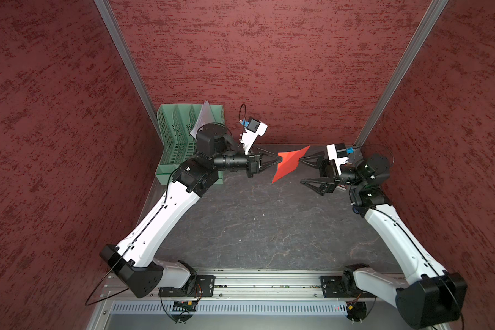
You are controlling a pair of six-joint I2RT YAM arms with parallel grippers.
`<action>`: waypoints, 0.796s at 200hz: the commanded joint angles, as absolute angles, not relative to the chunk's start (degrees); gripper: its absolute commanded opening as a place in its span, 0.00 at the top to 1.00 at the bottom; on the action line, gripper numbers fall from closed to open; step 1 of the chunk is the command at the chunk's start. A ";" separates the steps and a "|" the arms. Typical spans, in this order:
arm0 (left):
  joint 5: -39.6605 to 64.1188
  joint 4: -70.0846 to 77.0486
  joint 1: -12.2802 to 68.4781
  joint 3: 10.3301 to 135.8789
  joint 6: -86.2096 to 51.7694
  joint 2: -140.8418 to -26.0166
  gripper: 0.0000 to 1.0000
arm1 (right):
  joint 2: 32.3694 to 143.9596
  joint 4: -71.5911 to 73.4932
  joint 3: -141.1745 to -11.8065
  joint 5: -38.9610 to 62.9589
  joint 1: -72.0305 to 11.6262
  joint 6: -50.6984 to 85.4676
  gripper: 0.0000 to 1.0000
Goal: Fold the square paper along the opposite sides
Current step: Pick up the paper from the center of the board.
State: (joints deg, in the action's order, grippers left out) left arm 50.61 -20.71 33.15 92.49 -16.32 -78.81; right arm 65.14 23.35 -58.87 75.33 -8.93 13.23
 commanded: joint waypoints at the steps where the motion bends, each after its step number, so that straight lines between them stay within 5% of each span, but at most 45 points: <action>1: 53.74 -16.28 33.04 91.83 -18.59 -79.10 1.00 | 65.12 18.53 -61.30 76.60 -8.97 9.92 0.12; 78: 50.93 -20.29 33.44 90.21 -18.19 -73.69 1.00 | 64.73 -3.21 -65.62 69.33 -9.04 -6.98 0.13; 159: 50.67 -18.48 34.36 88.07 -19.51 -75.02 1.00 | 64.97 1.39 -67.34 74.15 -9.05 -2.80 0.15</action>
State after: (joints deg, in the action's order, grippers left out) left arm 51.03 -19.68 34.02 88.77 -18.85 -73.65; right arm 65.23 -0.27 -65.28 71.90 -8.93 -4.38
